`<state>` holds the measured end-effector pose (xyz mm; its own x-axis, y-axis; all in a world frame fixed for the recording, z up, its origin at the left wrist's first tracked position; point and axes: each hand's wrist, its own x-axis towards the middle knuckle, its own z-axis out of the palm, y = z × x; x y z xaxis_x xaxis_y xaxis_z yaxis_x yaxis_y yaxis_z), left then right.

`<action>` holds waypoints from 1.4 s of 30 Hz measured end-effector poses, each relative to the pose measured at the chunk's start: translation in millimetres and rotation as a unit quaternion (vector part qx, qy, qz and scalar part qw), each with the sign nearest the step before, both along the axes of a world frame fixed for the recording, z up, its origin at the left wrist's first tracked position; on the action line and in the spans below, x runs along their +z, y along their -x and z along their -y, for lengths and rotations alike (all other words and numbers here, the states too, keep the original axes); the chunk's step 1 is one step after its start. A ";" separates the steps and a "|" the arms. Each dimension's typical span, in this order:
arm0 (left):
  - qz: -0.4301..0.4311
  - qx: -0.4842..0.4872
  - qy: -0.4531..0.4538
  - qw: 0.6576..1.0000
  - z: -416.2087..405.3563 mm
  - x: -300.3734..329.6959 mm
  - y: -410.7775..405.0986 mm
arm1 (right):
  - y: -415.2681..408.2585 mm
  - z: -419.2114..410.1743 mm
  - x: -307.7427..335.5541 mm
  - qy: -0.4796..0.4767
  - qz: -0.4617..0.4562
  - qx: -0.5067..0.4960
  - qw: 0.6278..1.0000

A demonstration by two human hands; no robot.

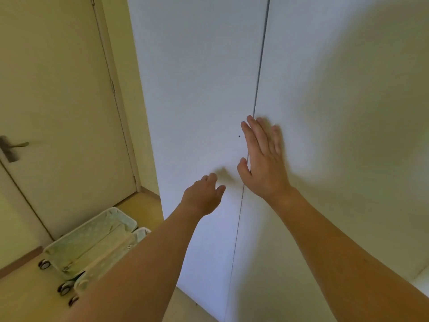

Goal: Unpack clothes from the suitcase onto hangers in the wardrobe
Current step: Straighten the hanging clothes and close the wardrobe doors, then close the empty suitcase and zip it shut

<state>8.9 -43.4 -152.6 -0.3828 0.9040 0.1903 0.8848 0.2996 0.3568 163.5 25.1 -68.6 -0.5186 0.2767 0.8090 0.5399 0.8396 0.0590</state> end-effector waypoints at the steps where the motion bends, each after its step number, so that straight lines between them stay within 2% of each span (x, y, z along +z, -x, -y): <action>1: 0.004 0.015 0.003 1.000 12.6 -10.2 14.8 | 14.4 9.2 -9.1 0.018 -0.006 0.018 1.000; 10: 0.050 0.141 0.085 0.985 140.8 -74.8 156.4 | 155.0 72.5 -111.4 0.194 0.101 0.146 0.965; 19: 0.115 0.276 0.152 0.942 240.3 -136.4 250.7 | 299.6 127.8 -184.8 0.305 0.218 0.266 0.888; 29: 0.164 0.406 0.173 0.882 260.2 -154.7 359.8 | 459.4 125.4 -249.9 0.358 0.349 0.336 0.798; 38: 0.204 0.434 0.193 0.856 285.4 -192.6 474.5 | 599.2 149.5 -285.1 0.374 0.434 0.353 0.739; 42: 0.230 0.409 0.214 0.857 292.2 -223.3 544.0 | 659.5 158.1 -310.5 0.386 0.449 0.324 0.738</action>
<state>-535.0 -335.6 -375.9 -0.8676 0.2458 -0.4322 0.1109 0.9430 0.3137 -496.0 -133.1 -379.2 -0.9754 -0.0654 -0.2106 0.0452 0.8753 -0.4815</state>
